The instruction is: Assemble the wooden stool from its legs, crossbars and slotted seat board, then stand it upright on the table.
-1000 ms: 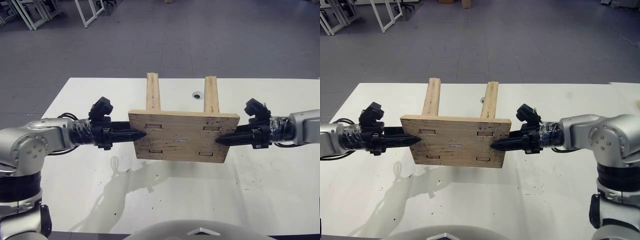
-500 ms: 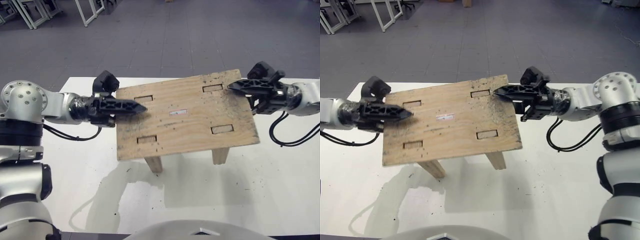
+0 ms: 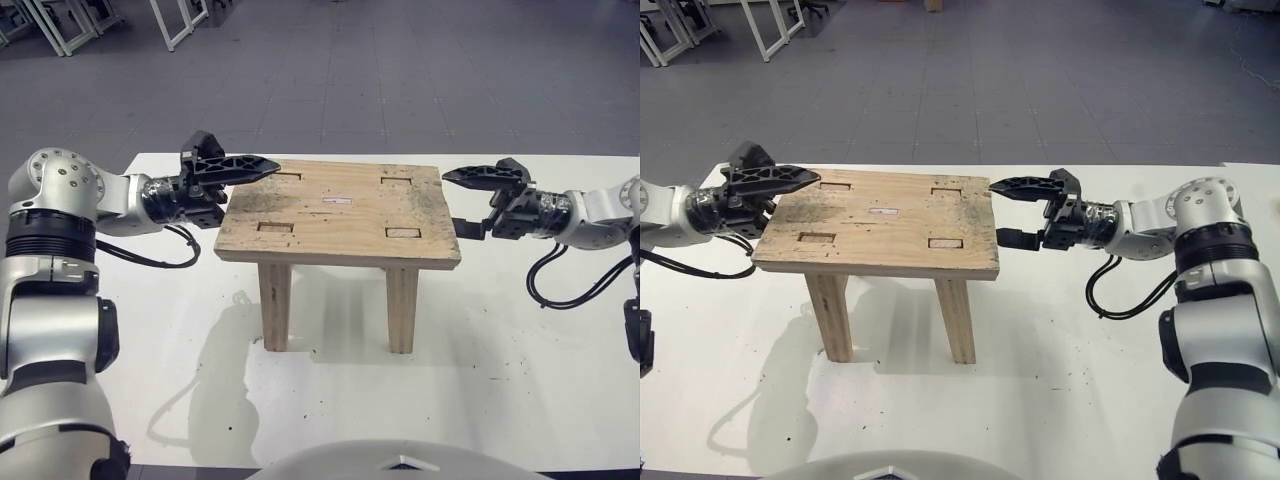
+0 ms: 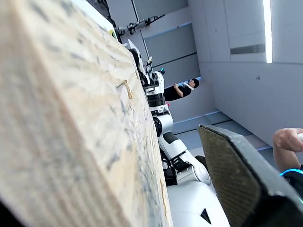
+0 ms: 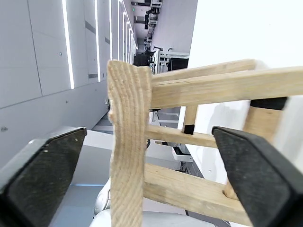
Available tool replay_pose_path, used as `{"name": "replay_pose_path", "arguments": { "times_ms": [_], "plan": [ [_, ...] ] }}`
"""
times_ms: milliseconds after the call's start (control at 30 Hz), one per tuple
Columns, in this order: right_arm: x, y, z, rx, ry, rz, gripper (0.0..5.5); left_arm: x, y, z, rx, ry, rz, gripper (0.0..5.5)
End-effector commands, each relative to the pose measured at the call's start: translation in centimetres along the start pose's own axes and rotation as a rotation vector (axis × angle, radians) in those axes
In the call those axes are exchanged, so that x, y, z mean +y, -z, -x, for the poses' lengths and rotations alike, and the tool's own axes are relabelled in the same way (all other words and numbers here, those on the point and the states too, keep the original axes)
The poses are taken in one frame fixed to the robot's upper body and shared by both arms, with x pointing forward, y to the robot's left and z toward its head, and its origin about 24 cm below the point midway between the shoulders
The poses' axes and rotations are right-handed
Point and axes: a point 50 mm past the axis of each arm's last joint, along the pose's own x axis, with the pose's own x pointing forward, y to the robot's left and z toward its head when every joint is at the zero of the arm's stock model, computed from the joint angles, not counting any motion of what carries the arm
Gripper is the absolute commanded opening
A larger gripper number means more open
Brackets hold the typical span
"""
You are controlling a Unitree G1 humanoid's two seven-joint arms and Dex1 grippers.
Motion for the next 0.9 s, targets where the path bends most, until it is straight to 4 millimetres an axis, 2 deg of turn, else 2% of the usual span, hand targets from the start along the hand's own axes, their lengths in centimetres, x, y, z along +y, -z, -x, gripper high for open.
{"name": "replay_pose_path", "arguments": {
  "times_ms": [33, 167, 400, 533, 567, 633, 700, 733, 800, 833, 900],
  "plan": [
    [0.3, -0.1, 0.7, -0.031, 0.009, 0.024, 5.49, 0.7, 0.8, 2.0, 0.000, -0.117, 0.014, 3.91],
    [0.0, 0.0, 1.1, -0.048, 0.004, 0.027, 5.49, 1.5, 1.0, 3.2, -0.024, -0.167, 0.028, 3.91],
    [-1.1, 0.5, 1.9, -0.079, 0.015, 0.011, 5.49, -0.1, -0.1, 5.2, -0.081, -0.165, -0.041, 3.91],
    [-1.4, 0.5, 2.5, -0.118, 0.025, 0.036, 5.49, -1.0, -0.8, 6.6, -0.162, -0.151, -0.143, 3.91],
    [-1.2, 0.4, 2.6, -0.143, 0.020, 0.078, 5.49, -0.9, -1.2, 7.2, -0.205, -0.175, -0.208, 3.91],
    [-1.1, 0.3, 2.5, -0.216, 0.091, 0.274, 5.49, 0.7, -2.4, 8.1, -0.331, -0.338, -0.401, 3.91],
    [-2.0, -0.3, 1.7, -0.369, 0.365, 0.581, 5.49, 3.4, -3.5, 8.5, -0.528, -0.594, -0.520, 3.91],
    [-2.3, -0.8, 1.9, -0.496, 0.517, 0.703, 5.49, 4.7, -3.7, 8.3, -0.604, -0.707, -0.556, 3.91],
    [-3.8, -1.2, 1.9, -0.748, 0.733, 0.872, 5.49, 8.3, -2.4, 5.1, -0.684, -0.979, -0.727, 3.91],
    [-5.3, -0.9, 1.4, -0.822, 0.831, 0.910, 5.49, 9.9, -1.0, 2.8, -0.718, -1.084, -0.807, 3.91],
    [-7.6, -0.1, -0.6, -0.843, 0.975, 1.064, 5.49, 12.1, 1.7, -0.6, -0.784, -1.130, -0.839, 3.91]
  ]
}}
